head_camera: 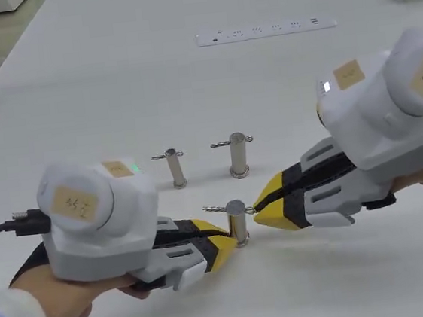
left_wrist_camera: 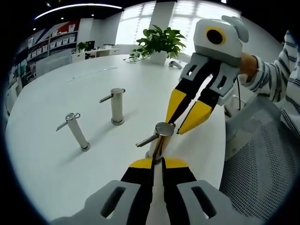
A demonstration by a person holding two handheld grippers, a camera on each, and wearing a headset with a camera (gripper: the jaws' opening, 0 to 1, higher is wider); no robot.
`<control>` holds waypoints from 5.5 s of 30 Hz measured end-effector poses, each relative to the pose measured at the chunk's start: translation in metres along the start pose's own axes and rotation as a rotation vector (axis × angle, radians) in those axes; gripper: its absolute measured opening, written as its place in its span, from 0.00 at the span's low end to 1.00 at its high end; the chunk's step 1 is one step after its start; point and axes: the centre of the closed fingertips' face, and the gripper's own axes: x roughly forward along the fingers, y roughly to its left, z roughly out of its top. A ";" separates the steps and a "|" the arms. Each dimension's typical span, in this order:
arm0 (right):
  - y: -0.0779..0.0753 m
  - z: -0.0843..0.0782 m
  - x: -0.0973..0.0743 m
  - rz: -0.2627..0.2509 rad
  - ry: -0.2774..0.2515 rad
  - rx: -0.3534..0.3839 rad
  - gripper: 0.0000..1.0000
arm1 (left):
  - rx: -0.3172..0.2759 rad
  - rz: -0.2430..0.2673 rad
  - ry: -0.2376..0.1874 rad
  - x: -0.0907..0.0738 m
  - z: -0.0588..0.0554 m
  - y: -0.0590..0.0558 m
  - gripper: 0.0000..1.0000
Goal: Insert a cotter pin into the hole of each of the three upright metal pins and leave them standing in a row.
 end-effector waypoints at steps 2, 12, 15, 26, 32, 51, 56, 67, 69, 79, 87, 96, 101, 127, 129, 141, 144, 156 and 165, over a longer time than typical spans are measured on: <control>0.000 0.000 0.000 -0.001 -0.001 -0.005 0.13 | 0.007 0.001 -0.005 0.000 0.001 0.000 0.07; -0.002 0.009 0.009 -0.030 -0.054 0.031 0.23 | 0.028 0.002 -0.021 -0.008 0.011 0.004 0.16; -0.004 0.012 0.011 -0.052 -0.076 0.074 0.26 | 0.038 0.021 0.000 -0.013 0.008 0.010 0.24; -0.013 0.016 0.015 -0.233 -0.081 0.210 0.27 | 0.024 0.086 0.017 -0.036 0.002 0.030 0.34; -0.017 0.019 0.017 -0.277 -0.076 0.202 0.26 | 0.015 0.120 0.006 -0.046 0.001 0.040 0.34; -0.017 0.018 0.017 -0.419 -0.069 0.264 0.15 | 0.006 0.224 -0.060 -0.073 0.010 0.068 0.36; -0.022 0.012 0.012 -0.435 -0.023 0.320 0.15 | 0.004 0.235 -0.067 -0.077 0.011 0.070 0.36; -0.022 0.010 0.010 -0.349 -0.018 0.237 0.13 | 0.004 0.251 -0.062 -0.079 0.011 0.070 0.35; -0.023 0.009 0.009 -0.329 -0.012 0.217 0.13 | -0.001 0.257 -0.061 -0.079 0.011 0.070 0.35; -0.028 0.005 -0.004 -0.215 0.018 0.107 0.13 | -0.002 0.269 -0.054 -0.078 0.013 0.071 0.35; -0.050 -0.001 -0.024 -0.193 0.045 -0.012 0.13 | -0.015 0.263 -0.045 -0.077 0.009 0.069 0.34; -0.071 -0.013 -0.040 -0.105 0.088 -0.174 0.13 | -0.026 0.244 -0.055 -0.082 0.010 0.063 0.37; -0.079 -0.017 -0.047 -0.063 0.089 -0.202 0.13 | -0.039 0.268 -0.088 -0.089 0.012 0.065 0.37; -0.105 -0.025 -0.048 0.139 0.131 -0.356 0.13 | -0.088 0.281 -0.103 -0.097 0.006 0.068 0.37; -0.105 -0.026 -0.047 0.153 0.138 -0.380 0.13 | -0.092 0.285 -0.114 -0.098 0.008 0.069 0.37; -0.105 -0.029 -0.047 0.226 0.168 -0.464 0.13 | -0.096 0.277 -0.111 -0.098 0.004 0.069 0.37; -0.105 -0.028 -0.046 0.244 0.178 -0.487 0.13 | -0.100 0.276 -0.107 -0.098 0.002 0.068 0.37; -0.110 -0.032 -0.048 0.276 0.237 -0.563 0.14 | -0.113 0.283 -0.103 -0.102 -0.003 0.064 0.37; -0.110 -0.029 -0.046 0.271 0.253 -0.549 0.15 | -0.113 0.286 -0.108 -0.102 -0.001 0.063 0.37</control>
